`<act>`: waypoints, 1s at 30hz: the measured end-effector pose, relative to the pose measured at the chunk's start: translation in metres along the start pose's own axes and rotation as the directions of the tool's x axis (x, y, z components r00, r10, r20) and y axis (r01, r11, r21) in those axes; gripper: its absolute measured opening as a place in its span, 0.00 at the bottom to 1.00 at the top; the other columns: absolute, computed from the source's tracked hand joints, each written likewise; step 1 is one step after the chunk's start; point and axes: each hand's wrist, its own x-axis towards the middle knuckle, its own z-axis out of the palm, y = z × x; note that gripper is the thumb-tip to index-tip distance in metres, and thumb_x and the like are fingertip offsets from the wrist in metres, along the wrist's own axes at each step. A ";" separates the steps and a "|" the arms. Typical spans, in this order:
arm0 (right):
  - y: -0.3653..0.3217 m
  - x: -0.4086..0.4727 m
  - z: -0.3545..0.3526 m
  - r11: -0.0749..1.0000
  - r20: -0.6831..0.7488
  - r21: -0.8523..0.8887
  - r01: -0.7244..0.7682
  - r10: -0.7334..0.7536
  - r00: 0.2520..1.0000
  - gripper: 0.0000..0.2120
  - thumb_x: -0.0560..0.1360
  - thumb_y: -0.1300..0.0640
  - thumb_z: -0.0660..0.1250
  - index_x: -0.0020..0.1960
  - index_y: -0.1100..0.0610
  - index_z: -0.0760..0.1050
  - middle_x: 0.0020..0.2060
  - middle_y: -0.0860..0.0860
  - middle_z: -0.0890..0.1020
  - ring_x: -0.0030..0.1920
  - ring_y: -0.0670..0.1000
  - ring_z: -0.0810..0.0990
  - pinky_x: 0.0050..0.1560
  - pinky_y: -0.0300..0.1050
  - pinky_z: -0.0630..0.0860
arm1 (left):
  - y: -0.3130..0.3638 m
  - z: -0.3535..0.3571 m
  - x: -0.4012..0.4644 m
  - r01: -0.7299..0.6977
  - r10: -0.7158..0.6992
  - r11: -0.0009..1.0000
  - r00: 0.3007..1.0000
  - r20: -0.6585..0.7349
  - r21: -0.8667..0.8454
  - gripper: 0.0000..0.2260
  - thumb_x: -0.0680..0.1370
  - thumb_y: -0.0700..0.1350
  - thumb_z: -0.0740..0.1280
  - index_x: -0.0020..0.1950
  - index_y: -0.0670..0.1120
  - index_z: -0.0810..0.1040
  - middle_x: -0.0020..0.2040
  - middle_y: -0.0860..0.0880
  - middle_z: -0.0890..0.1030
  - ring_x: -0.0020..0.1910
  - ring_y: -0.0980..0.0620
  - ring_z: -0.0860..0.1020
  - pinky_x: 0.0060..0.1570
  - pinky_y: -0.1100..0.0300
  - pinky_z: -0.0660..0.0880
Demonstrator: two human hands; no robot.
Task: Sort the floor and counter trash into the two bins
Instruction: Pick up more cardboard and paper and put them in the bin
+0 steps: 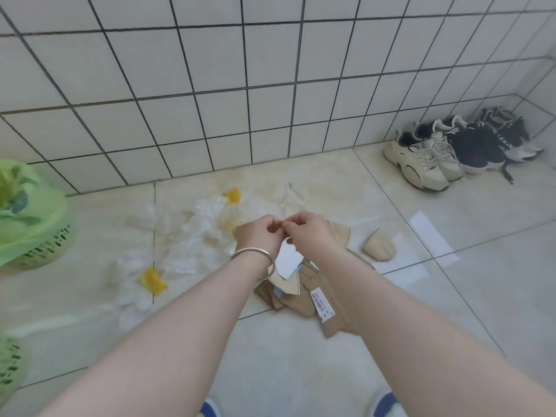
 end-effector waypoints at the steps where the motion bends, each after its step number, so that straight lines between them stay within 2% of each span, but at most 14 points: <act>1: 0.008 0.005 0.001 0.999 0.007 0.036 -0.024 0.024 1.000 0.07 0.75 0.57 0.62 0.39 0.51 0.74 0.42 0.50 0.81 0.49 0.53 0.83 0.46 0.48 0.77 | -0.005 0.004 0.004 0.001 0.000 1.000 1.000 0.015 -0.007 0.08 0.75 0.41 0.64 0.50 0.45 0.81 0.42 0.48 0.80 0.43 0.51 0.76 0.38 0.66 0.70; 5: 0.043 0.036 0.010 0.987 0.076 0.100 -0.127 0.120 0.990 0.08 0.75 0.54 0.66 0.38 0.52 0.72 0.40 0.49 0.81 0.37 0.44 0.79 0.40 0.40 0.74 | -0.034 0.029 0.033 0.021 -0.021 1.000 0.998 0.061 0.003 0.08 0.76 0.39 0.64 0.50 0.45 0.82 0.41 0.50 0.79 0.43 0.54 0.75 0.37 0.74 0.66; 10: 0.081 0.075 0.030 0.967 0.119 0.102 -0.234 0.222 0.968 0.08 0.74 0.52 0.68 0.40 0.54 0.73 0.35 0.46 0.78 0.34 0.42 0.78 0.34 0.38 0.71 | -0.074 0.053 0.064 0.082 -0.081 0.997 0.994 0.075 -0.002 0.06 0.75 0.39 0.66 0.49 0.44 0.82 0.39 0.53 0.80 0.38 0.56 0.75 0.34 0.78 0.68; 12: 0.097 0.085 0.036 0.954 0.120 0.104 -0.280 0.268 0.956 0.06 0.76 0.53 0.66 0.43 0.55 0.74 0.34 0.46 0.78 0.34 0.43 0.77 0.36 0.38 0.71 | -0.091 0.062 0.074 0.122 -0.123 0.992 0.989 0.078 0.018 0.05 0.75 0.41 0.67 0.49 0.45 0.82 0.45 0.50 0.81 0.44 0.53 0.78 0.40 0.73 0.70; 14: 0.113 0.096 0.042 0.935 0.094 0.097 -0.340 0.331 0.939 0.06 0.76 0.56 0.64 0.40 0.55 0.74 0.33 0.48 0.79 0.34 0.47 0.77 0.38 0.40 0.72 | -0.109 0.071 0.085 0.174 -0.182 0.979 0.981 0.064 0.105 0.07 0.75 0.41 0.66 0.51 0.47 0.81 0.53 0.49 0.81 0.51 0.50 0.79 0.51 0.64 0.72; 16: 0.129 0.106 0.048 0.921 0.070 0.059 -0.385 0.381 0.922 0.10 0.75 0.59 0.64 0.34 0.53 0.72 0.32 0.50 0.77 0.35 0.50 0.74 0.41 0.44 0.71 | -0.125 0.079 0.091 0.210 -0.231 0.932 0.972 0.036 0.294 0.11 0.74 0.43 0.66 0.57 0.48 0.77 0.61 0.47 0.74 0.57 0.46 0.76 0.58 0.58 0.72; 18: 0.143 0.112 0.054 0.899 0.050 0.014 -0.439 0.437 0.898 0.06 0.73 0.57 0.64 0.37 0.53 0.73 0.32 0.50 0.76 0.36 0.51 0.72 0.42 0.43 0.70 | -0.138 0.086 0.094 0.268 -0.286 0.885 0.958 -0.010 0.382 0.20 0.73 0.46 0.68 0.64 0.47 0.70 0.65 0.44 0.68 0.61 0.43 0.73 0.61 0.53 0.70; 19: 0.148 0.114 0.057 0.889 0.051 -0.008 -0.457 0.457 0.888 0.03 0.73 0.56 0.65 0.42 0.55 0.76 0.34 0.52 0.77 0.38 0.52 0.72 0.42 0.42 0.69 | -0.142 0.089 0.095 0.319 -0.332 0.878 0.943 -0.027 0.357 0.25 0.73 0.48 0.69 0.67 0.47 0.66 0.66 0.43 0.66 0.62 0.41 0.73 0.62 0.52 0.70; 21: 0.157 0.121 0.062 0.877 0.040 -0.034 -0.479 0.481 0.876 0.11 0.74 0.54 0.65 0.52 0.60 0.78 0.41 0.57 0.79 0.42 0.52 0.73 0.39 0.40 0.66 | -0.148 0.095 0.099 0.426 -0.429 0.878 0.902 -0.033 0.220 0.31 0.73 0.51 0.70 0.71 0.47 0.61 0.67 0.42 0.65 0.62 0.41 0.73 0.61 0.53 0.69; 22: 0.159 0.125 0.065 0.875 0.039 -0.041 -0.482 0.483 0.875 0.13 0.75 0.53 0.64 0.54 0.61 0.78 0.42 0.57 0.79 0.44 0.53 0.74 0.39 0.41 0.67 | -0.150 0.098 0.101 0.460 -0.464 0.873 0.886 -0.020 0.163 0.31 0.73 0.52 0.70 0.71 0.47 0.60 0.67 0.43 0.67 0.62 0.42 0.73 0.60 0.54 0.69; 24: 0.163 0.131 0.070 0.870 0.053 -0.056 -0.489 0.492 0.869 0.14 0.76 0.51 0.63 0.54 0.60 0.77 0.44 0.54 0.77 0.50 0.55 0.76 0.44 0.41 0.67 | -0.157 0.103 0.106 0.494 -0.497 0.863 0.868 0.000 0.105 0.29 0.73 0.53 0.69 0.71 0.47 0.63 0.66 0.44 0.71 0.62 0.44 0.74 0.58 0.56 0.70; 26: 0.164 0.135 0.074 0.857 0.048 -0.053 -0.512 0.515 0.856 0.17 0.77 0.50 0.62 0.58 0.61 0.77 0.50 0.55 0.80 0.57 0.56 0.77 0.48 0.41 0.67 | -0.162 0.106 0.111 0.511 -0.513 0.857 0.859 0.002 0.064 0.26 0.73 0.52 0.69 0.68 0.47 0.67 0.64 0.46 0.75 0.61 0.44 0.75 0.58 0.55 0.71; 28: 0.169 0.140 0.076 0.846 0.052 -0.045 -0.532 0.534 0.844 0.19 0.78 0.49 0.61 0.60 0.61 0.76 0.57 0.56 0.80 0.60 0.57 0.77 0.49 0.41 0.67 | -0.166 0.109 0.114 0.510 -0.512 0.858 0.859 0.014 0.061 0.22 0.73 0.51 0.68 0.65 0.47 0.70 0.61 0.47 0.77 0.60 0.44 0.76 0.58 0.54 0.72; 30: 0.169 0.141 0.077 0.833 0.067 -0.018 -0.553 0.553 0.830 0.18 0.78 0.50 0.61 0.61 0.61 0.75 0.59 0.55 0.80 0.61 0.56 0.76 0.51 0.42 0.68 | -0.169 0.112 0.116 0.504 -0.507 0.861 0.861 0.035 0.074 0.19 0.74 0.51 0.67 0.63 0.47 0.72 0.58 0.47 0.78 0.59 0.43 0.76 0.57 0.55 0.72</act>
